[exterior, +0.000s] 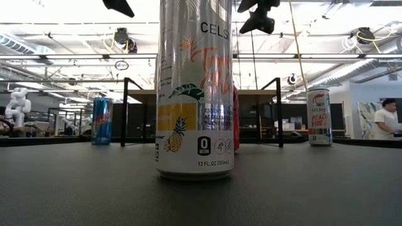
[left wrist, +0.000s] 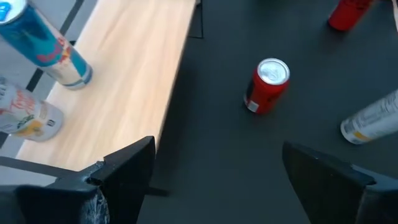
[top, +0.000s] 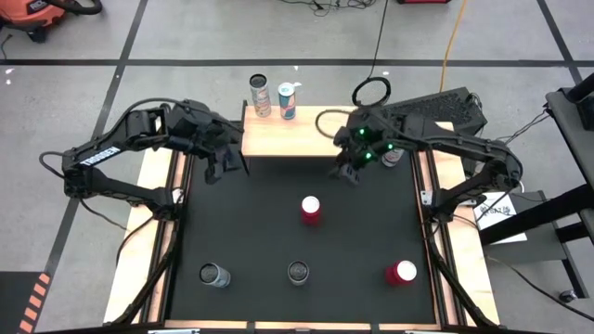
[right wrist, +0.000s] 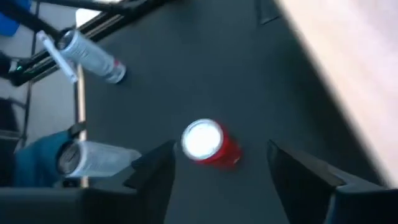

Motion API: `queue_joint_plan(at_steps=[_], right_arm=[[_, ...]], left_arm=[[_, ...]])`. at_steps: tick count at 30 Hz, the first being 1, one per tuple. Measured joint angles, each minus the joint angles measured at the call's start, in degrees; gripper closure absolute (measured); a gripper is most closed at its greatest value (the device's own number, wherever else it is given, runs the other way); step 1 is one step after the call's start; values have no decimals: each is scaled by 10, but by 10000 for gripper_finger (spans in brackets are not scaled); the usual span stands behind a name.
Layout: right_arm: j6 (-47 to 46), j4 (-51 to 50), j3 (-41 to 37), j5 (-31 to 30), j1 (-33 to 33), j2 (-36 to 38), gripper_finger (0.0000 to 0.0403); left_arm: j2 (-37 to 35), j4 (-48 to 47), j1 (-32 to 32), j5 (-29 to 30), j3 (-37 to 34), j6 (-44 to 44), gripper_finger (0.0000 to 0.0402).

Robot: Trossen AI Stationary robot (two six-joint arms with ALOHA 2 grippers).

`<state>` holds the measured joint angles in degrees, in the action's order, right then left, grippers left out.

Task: Place canned beverage on shelf
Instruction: Put the top red-black soda can on the shelf

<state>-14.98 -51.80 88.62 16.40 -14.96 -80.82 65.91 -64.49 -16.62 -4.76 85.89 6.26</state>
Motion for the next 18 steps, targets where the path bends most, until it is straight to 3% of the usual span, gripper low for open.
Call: queue_joint_plan(at_steps=[5,18], right_arm=[[-15,7,0,1,32,-14,143],[-17,50,0,1,45,-16,135]], left_arm=[[0,-6,12,0,0,0,52],[0,-6,18,0,0,0,52]])
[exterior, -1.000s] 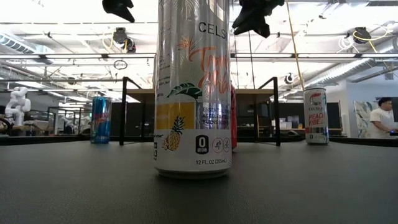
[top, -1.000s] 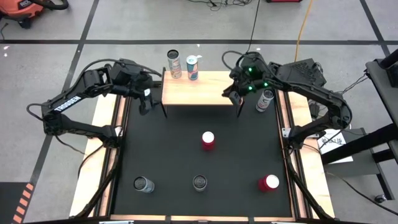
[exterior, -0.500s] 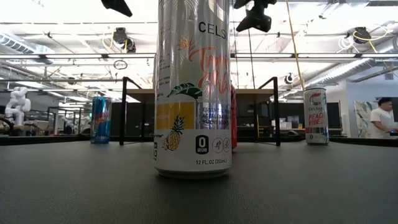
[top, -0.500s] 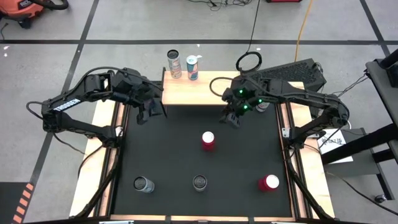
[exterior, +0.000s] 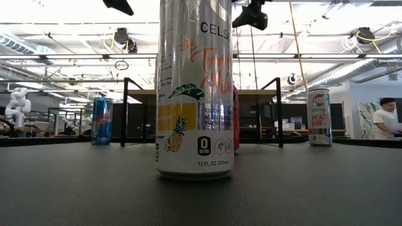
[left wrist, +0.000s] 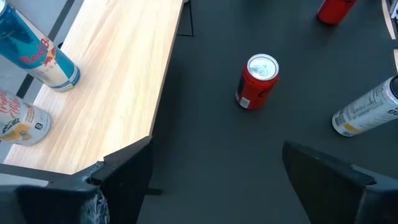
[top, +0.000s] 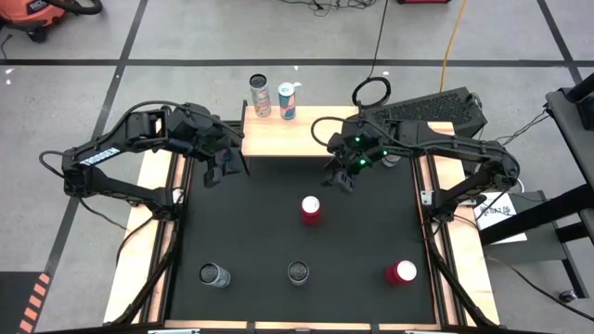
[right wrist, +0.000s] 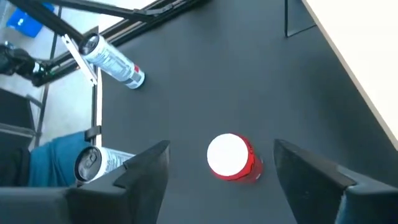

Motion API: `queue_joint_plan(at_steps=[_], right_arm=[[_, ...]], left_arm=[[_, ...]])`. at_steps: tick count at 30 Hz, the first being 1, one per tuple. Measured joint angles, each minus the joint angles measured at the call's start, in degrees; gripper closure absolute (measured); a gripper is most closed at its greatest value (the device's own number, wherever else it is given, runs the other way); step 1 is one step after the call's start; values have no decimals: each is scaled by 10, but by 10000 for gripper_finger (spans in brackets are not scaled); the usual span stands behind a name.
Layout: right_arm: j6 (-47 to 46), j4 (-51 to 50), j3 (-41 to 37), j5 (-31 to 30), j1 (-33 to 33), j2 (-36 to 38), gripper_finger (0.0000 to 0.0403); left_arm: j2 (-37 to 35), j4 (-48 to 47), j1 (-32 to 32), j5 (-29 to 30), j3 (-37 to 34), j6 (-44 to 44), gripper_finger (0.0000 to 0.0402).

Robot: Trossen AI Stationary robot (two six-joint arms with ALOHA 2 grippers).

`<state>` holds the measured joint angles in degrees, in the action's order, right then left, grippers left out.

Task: Place canned beverage on shelf
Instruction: Put the top red-black soda can on the shelf

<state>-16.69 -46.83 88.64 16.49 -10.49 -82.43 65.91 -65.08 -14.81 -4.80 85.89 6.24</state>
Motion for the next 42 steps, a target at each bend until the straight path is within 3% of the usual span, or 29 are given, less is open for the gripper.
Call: queue_joint_plan(at_steps=[8,13,22,34,42], right_arm=[[27,3,0,7,1,0,95],[55,9,0,52,1,0,74],[-10,27,0,45,1,0,71],[-2,33,0,44,1,0,71],[58,28,0,-31,1,0,71]], left_arm=[[0,-1,0,0,0,0,52],[0,-2,0,0,0,0,52],[0,-2,0,0,0,0,52],[0,-2,0,0,0,0,52],[0,-2,0,0,0,1,52]])
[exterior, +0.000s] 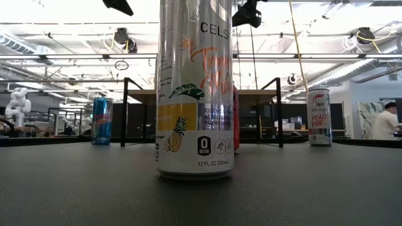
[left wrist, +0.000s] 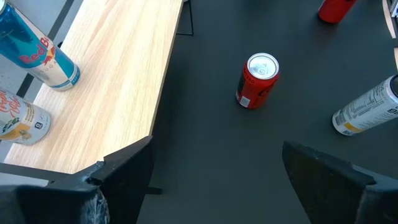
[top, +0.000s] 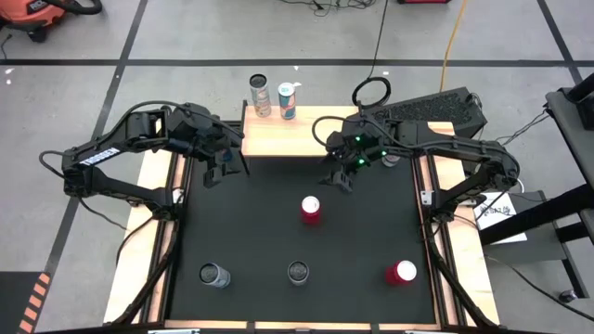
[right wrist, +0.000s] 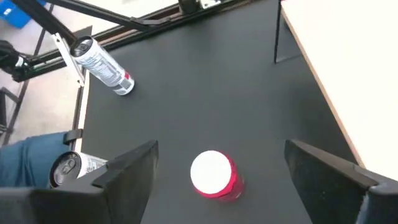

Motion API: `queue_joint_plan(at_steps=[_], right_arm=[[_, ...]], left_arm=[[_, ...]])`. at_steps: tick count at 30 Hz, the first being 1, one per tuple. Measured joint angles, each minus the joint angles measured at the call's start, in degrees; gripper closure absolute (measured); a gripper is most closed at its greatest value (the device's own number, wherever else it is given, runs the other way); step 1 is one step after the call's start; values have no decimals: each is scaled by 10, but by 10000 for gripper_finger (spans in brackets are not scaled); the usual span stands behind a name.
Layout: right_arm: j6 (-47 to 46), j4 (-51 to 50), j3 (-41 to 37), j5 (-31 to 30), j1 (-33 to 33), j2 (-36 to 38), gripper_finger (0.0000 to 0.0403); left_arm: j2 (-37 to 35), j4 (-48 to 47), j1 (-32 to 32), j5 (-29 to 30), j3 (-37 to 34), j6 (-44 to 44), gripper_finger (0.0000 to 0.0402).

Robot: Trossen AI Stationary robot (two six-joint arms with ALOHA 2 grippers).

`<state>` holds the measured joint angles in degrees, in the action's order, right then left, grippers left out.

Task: Place canned beverage on shelf
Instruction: Put the top red-black soda can on the shelf

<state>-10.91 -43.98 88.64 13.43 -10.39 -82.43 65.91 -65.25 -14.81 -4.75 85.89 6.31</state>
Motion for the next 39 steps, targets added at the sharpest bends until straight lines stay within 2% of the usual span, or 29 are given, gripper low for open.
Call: queue_joint_plan(at_steps=[7,18,39], right_arm=[[-33,-21,0,1,0,0,62],[-34,-52,0,1,0,0,5],[-34,-33,0,1,0,0,9]], left_arm=[[0,0,0,0,0,0,52],[0,0,0,0,0,1,52],[0,3,0,0,0,0,52]])
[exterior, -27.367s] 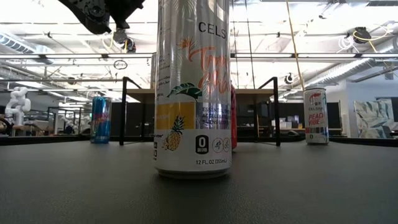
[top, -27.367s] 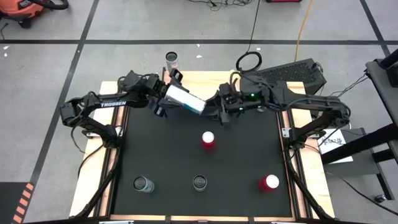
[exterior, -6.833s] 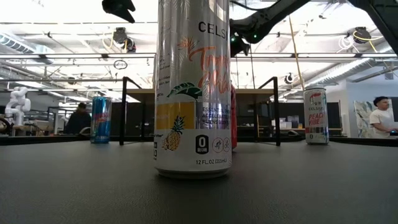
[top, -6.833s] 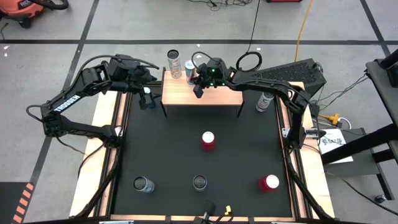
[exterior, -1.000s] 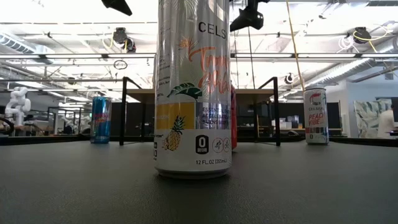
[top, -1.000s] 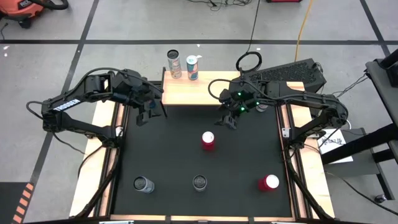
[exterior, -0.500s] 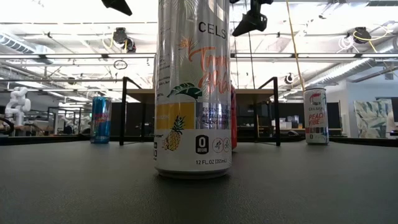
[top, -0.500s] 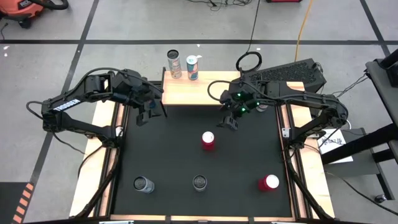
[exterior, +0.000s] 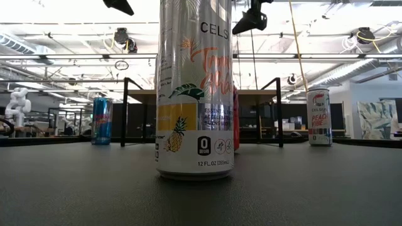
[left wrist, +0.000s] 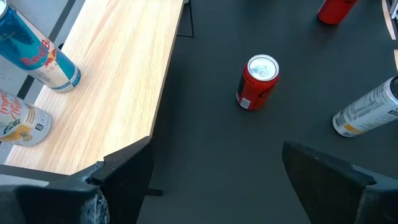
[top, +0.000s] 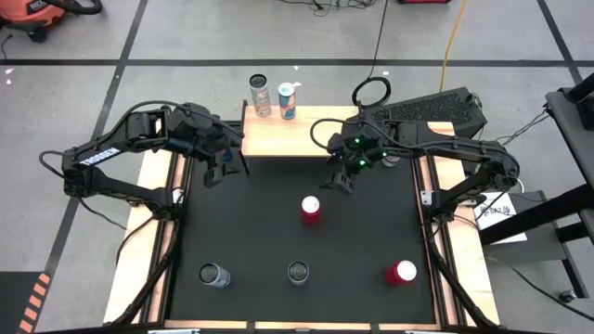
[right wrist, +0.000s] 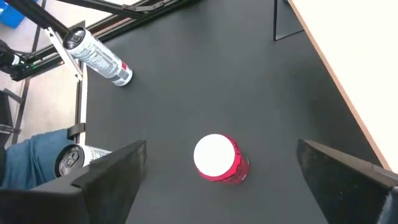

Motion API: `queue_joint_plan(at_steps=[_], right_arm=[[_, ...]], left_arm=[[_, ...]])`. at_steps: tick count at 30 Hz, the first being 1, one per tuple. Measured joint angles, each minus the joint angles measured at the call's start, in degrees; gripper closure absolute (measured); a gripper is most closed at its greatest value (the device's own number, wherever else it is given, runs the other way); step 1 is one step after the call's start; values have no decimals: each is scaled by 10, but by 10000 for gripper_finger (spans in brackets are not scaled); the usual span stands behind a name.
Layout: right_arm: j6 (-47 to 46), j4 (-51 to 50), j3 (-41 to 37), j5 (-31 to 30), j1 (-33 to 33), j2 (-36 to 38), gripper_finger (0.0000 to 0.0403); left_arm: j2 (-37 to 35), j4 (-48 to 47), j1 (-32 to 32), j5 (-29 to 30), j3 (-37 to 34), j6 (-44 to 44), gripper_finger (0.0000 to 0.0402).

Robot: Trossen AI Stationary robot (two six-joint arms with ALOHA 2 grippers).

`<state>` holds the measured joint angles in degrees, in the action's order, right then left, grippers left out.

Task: Place canned beverage on shelf
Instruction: Put the top red-black soda can on the shelf

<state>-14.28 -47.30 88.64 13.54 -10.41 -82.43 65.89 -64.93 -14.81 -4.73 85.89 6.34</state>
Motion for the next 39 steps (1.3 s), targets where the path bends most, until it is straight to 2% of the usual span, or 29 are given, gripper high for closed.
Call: queue_joint_plan(at_steps=[10,17,22,28,39], right_arm=[[4,72,0,-2,-1,0,9],[-29,85,0,-2,-1,0,9],[6,106,0,-2,-1,0,9],[33,84,0,-2,2,-6,9],[45,5,0,-6,40,-71,9]], left_arm=[[0,-1,0,0,0,0,52],[0,-1,0,0,0,0,52],[0,-1,0,0,0,0,52],[0,-1,0,0,0,0,52],[0,-6,0,0,0,0,52]])
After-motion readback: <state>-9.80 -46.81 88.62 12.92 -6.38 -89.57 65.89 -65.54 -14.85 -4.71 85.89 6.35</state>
